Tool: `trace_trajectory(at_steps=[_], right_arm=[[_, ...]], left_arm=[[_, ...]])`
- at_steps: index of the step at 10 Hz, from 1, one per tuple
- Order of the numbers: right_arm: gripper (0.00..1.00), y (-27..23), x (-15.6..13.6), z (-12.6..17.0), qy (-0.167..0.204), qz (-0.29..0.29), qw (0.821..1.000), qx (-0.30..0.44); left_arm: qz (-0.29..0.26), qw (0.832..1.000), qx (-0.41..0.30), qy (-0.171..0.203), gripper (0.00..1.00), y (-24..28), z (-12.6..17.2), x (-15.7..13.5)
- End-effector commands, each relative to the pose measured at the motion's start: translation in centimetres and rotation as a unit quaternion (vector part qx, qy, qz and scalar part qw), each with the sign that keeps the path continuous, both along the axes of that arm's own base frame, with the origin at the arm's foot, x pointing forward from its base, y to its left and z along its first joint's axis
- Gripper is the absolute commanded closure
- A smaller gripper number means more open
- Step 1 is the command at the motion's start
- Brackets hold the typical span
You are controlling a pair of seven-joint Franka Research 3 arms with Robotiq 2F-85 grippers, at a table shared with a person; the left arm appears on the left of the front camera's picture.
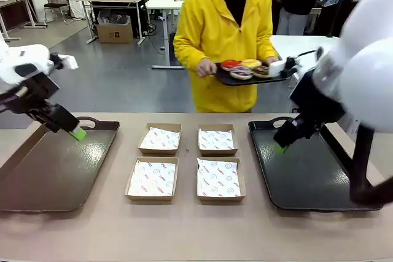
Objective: Individually package the donuts and arrange them on the tray.
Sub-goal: Pick up one Paper togo box.
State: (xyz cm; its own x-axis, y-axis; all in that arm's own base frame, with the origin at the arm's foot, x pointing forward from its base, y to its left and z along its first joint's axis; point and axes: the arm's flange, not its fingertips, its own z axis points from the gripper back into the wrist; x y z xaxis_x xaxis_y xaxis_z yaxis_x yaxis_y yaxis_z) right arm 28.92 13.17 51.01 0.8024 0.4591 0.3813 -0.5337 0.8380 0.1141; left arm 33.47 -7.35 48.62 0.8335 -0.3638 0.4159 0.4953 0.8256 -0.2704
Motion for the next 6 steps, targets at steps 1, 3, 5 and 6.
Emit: trace_trajectory(at_steps=[1,3,5,6], right_arm=[[0.0,-6.0,-3.5,-4.0,0.001,-0.038,0.976,0.213],[0.0,-10.6,-4.6,-5.2,-0.001,-0.059,0.939,0.338],[0.0,-14.1,-4.9,-6.9,0.014,-0.073,0.913,0.4],[0.0,-15.9,-4.8,-8.5,0.049,-0.069,0.895,0.438]], left_arm=[[0.062,0.976,-0.202,0.06,0.0,3.7,1.0,-1.0],[0.088,0.937,-0.322,0.1,0.0,7.5,0.9,-1.5],[0.129,0.899,-0.397,0.13,0.0,11.5,-0.4,-1.5],[0.15,0.882,-0.423,0.142,0.0,13.8,-1.7,-1.5]])
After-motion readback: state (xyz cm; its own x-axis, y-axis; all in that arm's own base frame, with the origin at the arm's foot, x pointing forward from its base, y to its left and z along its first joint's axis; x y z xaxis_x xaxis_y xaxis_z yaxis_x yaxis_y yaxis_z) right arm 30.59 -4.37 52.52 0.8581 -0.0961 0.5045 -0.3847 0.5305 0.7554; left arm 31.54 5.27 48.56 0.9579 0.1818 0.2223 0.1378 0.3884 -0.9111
